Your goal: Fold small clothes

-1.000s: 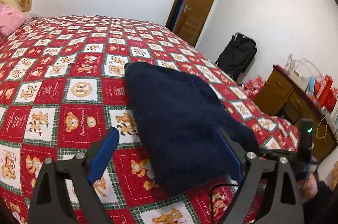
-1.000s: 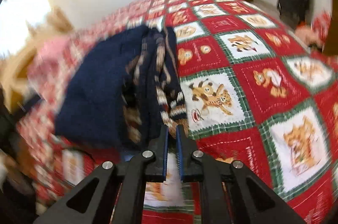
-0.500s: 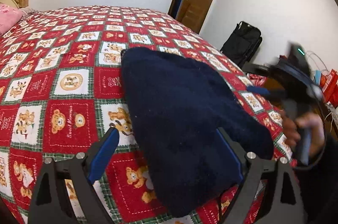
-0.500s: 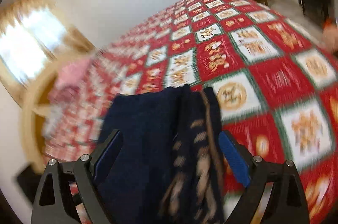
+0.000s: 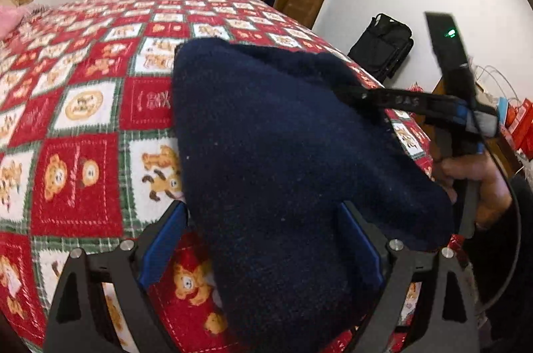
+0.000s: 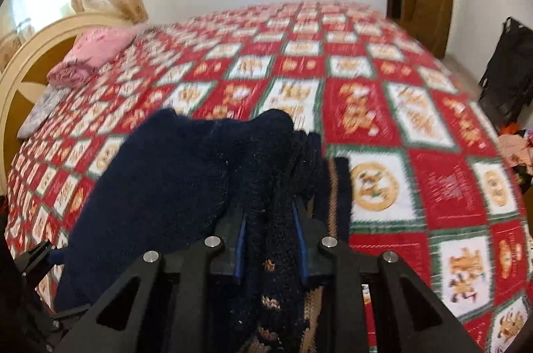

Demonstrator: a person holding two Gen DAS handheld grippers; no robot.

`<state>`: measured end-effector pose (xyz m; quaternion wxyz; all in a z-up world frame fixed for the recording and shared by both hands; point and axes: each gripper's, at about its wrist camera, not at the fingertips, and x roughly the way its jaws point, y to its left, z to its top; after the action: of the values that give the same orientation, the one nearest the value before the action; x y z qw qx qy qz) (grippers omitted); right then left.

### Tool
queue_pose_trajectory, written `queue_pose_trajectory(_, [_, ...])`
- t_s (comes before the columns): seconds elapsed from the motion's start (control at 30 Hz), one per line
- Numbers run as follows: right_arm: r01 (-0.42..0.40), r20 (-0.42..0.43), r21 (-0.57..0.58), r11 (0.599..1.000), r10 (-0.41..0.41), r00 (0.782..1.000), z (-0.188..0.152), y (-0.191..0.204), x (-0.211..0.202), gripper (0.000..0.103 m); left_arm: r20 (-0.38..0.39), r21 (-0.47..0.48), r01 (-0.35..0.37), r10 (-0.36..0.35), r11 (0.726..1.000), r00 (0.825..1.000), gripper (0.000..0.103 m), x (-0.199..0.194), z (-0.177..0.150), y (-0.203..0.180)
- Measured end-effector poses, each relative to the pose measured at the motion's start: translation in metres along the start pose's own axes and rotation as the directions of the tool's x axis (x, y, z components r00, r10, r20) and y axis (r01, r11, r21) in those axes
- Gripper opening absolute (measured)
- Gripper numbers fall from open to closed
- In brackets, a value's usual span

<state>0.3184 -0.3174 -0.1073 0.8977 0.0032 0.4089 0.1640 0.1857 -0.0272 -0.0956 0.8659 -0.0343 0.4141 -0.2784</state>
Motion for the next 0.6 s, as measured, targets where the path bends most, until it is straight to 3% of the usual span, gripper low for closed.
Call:
queue_pose_trajectory(0.1, [0.113,0.030,-0.038,0.993,-0.112,0.993,0.004,-0.005,0.002,0.023,0.031,0.027,-0.003,0.003,1.000,1.000,0.093,-0.004,0.004,-0.008])
queue_pose_trajectory(0.17, [0.149,0.002,-0.014,0.989,-0.149,0.989,0.003,-0.020,0.016,0.023,0.024,0.050,-0.009,0.008,0.999,1.000,0.093,-0.001,0.006,-0.014])
queue_pose_trajectory(0.23, [0.151,-0.035,-0.006,0.989,-0.151,0.988,-0.004,-0.031,0.033,0.024,0.005,0.045,0.004,-0.004,0.999,1.000,0.093,0.008,0.005,-0.019])
queue_pose_trajectory(0.33, [0.140,-0.016,0.003,0.990,-0.140,0.990,-0.005,-0.042,0.038,0.029,-0.031,0.023,0.027,-0.026,0.999,0.999,0.093,0.022,0.001,-0.024])
queue_pose_trajectory(0.37, [0.130,-0.022,0.014,0.991,-0.129,0.991,-0.002,-0.048,0.037,0.038,-0.052,0.018,0.023,-0.022,1.000,0.998,0.093,0.027,-0.001,-0.025])
queue_pose_trajectory(0.4, [0.124,-0.026,0.029,0.992,-0.123,0.992,-0.002,-0.053,0.034,0.049,-0.070,0.013,0.030,-0.029,0.999,0.997,0.093,0.031,-0.003,-0.026])
queue_pose_trajectory(0.5, [0.112,-0.010,0.133,0.985,-0.111,0.994,-0.005,-0.070,0.002,0.051,-0.077,0.004,0.034,-0.034,0.999,0.996,0.093,0.026,-0.005,-0.024])
queue_pose_trajectory(0.6, [0.107,0.072,0.154,0.982,-0.119,0.990,-0.020,-0.065,-0.052,0.051,-0.076,0.015,0.039,-0.038,0.999,0.996,0.093,0.013,-0.006,-0.020])
